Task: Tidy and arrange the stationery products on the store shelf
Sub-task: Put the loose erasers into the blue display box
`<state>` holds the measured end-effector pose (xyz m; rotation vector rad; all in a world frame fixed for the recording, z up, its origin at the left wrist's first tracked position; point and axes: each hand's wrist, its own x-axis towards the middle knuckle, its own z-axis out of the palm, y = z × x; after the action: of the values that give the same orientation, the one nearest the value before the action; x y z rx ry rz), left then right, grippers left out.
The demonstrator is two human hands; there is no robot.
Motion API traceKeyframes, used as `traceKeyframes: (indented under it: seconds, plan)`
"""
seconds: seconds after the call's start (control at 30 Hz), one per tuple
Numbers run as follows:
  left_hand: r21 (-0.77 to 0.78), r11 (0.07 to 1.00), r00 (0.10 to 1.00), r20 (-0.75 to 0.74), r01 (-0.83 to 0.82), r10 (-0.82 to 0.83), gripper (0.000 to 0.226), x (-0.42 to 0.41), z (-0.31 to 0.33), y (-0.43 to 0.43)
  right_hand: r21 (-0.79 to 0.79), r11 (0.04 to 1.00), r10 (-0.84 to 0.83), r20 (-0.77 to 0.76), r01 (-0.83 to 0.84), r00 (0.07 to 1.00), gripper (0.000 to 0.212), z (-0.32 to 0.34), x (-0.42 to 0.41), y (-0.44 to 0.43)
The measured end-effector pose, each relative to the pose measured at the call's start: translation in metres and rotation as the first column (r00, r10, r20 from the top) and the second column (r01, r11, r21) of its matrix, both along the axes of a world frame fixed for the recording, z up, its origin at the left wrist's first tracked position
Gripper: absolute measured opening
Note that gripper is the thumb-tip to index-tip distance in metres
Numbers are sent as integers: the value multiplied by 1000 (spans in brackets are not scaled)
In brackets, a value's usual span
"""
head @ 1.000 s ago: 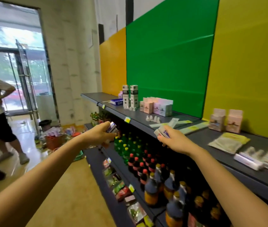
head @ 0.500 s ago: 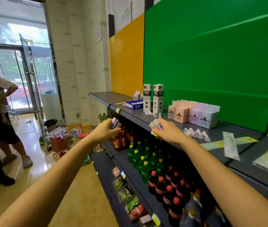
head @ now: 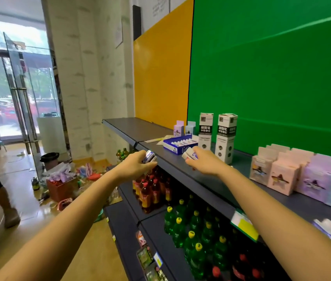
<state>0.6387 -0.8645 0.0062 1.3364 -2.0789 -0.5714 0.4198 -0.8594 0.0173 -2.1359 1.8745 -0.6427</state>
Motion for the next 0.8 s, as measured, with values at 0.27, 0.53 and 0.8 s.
traceKeyframes:
  seconds: [0.27,0.53,0.8]
  plan:
    - [-74,983,972,182,165,-150,23,31,-5,-147,-7,991,-136,-122,136,983,50,-14,29,-118]
    - [-104,929,932,110,356,-345,32,56,22,-276,-51,945,-323,8,323,946,25,4,44,-212]
    - [-42,858,858,-14,512,-513,31,9,31,-372,-67,872,-485,19,485,875,16,13,23,-279]
